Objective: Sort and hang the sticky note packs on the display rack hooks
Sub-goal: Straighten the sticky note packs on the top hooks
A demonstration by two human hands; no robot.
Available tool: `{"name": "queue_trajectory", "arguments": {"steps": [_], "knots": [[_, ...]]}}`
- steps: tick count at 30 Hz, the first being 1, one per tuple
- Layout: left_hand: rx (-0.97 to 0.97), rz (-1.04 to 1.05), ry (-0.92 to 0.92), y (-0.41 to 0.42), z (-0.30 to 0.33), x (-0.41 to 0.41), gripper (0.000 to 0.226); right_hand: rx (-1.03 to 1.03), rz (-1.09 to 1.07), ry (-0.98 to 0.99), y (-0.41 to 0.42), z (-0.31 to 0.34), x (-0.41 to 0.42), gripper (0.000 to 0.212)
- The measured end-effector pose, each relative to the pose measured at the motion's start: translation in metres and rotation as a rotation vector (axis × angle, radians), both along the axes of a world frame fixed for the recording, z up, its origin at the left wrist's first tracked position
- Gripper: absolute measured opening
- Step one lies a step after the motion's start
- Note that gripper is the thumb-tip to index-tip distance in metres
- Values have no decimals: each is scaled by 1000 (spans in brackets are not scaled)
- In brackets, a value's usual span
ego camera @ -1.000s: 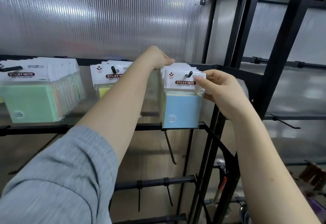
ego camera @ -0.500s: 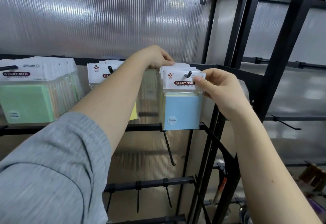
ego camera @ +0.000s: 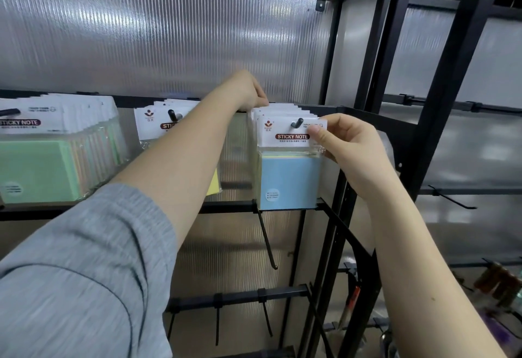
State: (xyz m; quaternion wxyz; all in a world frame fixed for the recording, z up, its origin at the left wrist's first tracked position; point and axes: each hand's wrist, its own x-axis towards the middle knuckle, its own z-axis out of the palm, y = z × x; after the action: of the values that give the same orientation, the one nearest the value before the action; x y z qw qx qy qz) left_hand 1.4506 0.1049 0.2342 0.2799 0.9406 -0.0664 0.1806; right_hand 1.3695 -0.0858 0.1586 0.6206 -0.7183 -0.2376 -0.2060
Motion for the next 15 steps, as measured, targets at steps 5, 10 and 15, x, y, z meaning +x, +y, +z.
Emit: {"name": "queue_trajectory", "arguments": {"steps": [5, 10, 15], "knots": [[45, -2, 8, -2, 3, -2, 17, -2, -13, 7, 1, -2, 0, 5], [94, -25, 20, -1, 4, -6, 17, -10, -44, 12, 3, 0, -3, 3], [121, -63, 53, 0, 6, -11, 16, 1, -94, -2, 5, -1, -9, 3]]}}
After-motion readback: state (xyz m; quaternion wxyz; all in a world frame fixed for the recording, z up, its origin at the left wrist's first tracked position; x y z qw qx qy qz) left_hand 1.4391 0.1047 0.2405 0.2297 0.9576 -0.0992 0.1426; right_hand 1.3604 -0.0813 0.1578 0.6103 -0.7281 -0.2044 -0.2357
